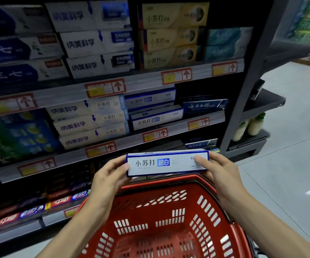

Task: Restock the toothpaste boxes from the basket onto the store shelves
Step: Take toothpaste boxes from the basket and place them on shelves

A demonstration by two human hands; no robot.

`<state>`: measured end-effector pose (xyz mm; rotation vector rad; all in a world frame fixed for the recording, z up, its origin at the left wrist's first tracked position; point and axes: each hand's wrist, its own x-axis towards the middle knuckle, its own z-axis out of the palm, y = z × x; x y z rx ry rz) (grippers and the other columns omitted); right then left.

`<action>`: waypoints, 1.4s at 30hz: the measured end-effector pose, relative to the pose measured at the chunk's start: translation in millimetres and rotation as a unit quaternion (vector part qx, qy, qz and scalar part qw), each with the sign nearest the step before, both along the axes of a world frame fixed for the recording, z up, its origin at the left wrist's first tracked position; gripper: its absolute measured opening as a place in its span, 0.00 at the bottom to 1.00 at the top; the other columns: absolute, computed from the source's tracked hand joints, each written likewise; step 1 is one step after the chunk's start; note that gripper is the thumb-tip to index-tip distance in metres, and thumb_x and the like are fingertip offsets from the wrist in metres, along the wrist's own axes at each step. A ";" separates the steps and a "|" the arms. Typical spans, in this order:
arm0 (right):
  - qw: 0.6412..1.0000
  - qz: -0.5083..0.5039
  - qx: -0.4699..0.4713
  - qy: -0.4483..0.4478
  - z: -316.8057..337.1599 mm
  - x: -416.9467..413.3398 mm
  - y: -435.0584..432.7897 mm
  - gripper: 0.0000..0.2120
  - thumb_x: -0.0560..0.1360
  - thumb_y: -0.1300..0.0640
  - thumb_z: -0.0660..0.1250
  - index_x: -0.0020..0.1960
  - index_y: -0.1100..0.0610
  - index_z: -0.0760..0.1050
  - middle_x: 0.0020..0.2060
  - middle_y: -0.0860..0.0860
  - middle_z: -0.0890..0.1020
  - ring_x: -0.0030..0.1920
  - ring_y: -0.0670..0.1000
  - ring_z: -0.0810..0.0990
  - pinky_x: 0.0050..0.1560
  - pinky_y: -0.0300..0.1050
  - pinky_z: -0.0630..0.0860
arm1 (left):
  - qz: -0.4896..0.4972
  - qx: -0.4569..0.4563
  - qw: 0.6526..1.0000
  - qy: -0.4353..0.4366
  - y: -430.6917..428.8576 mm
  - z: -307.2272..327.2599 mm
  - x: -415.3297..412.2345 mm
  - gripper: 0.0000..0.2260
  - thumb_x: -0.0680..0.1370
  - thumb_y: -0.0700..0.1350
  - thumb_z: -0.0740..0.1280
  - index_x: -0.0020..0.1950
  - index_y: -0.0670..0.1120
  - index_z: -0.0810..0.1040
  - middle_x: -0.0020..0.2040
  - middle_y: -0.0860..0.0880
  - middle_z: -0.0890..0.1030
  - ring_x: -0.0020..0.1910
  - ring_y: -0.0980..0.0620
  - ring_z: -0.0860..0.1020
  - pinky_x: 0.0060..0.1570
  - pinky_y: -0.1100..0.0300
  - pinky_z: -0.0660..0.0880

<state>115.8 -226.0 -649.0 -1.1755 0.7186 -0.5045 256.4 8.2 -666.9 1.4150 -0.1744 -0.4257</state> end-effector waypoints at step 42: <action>0.988 -0.033 -0.138 -0.053 11.9 74.0 -64.0 0.15 0.76 0.66 0.75 0.57 0.50 0.79 0.51 0.47 0.88 0.53 0.46 0.87 0.55 0.46 0.82 | 0.097 0.068 0.989 -0.089 -62.6 24.6 42.5 0.12 0.80 0.37 0.71 0.60 0.52 0.84 0.51 0.57 0.87 0.53 0.62 0.83 0.58 0.61 0.78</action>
